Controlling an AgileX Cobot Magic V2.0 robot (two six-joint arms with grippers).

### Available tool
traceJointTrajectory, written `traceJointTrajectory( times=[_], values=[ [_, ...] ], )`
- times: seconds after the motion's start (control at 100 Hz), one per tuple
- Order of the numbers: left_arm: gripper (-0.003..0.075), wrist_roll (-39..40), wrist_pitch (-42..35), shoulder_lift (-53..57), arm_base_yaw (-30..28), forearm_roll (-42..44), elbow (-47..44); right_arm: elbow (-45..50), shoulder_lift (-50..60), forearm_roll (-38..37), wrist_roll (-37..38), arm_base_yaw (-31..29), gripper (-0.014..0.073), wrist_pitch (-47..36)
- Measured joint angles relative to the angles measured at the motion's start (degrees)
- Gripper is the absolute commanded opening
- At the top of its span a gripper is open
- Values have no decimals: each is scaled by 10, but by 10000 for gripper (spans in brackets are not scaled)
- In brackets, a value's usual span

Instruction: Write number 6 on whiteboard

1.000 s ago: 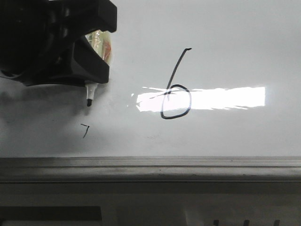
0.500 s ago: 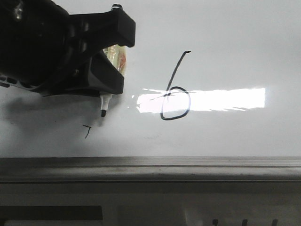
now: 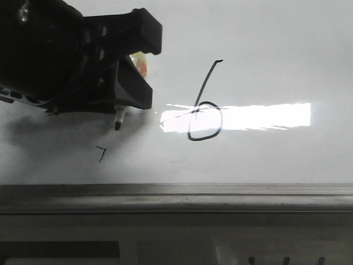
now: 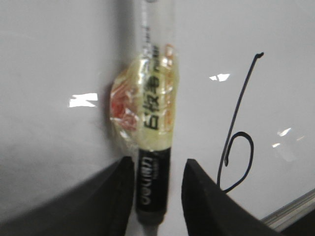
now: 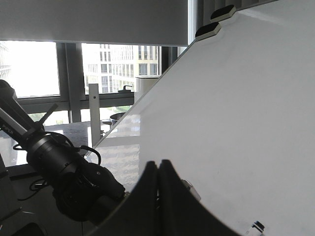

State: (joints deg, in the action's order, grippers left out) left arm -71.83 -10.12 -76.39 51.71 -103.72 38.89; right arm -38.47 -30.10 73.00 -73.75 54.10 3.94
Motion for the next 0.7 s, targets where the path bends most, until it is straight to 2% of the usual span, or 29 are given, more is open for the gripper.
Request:
traceJointTrajectory(
  times=[0.09,0.15,0.31,0.36,0.53,0.7],
  values=[
    [309,0,0,0,2,0,0,0,0,0,0,0,-65,-2],
    [339,0,0,0,3,0,0,0,0,0,0,0,-65,-3],
    [528,0,6,-2,5,0,8,0,0,0,0,0,-65,-3],
    [558,1,11,-2,5,-4,13,0,0,0,0,0,-65,-5],
    [551,3,8,14,6,-13,22,0,0,1,0,0,-65,-29],
    [532,-34,-73,82,4,-16,15,0,3,-26,0,0,-65,-69]
  ],
)
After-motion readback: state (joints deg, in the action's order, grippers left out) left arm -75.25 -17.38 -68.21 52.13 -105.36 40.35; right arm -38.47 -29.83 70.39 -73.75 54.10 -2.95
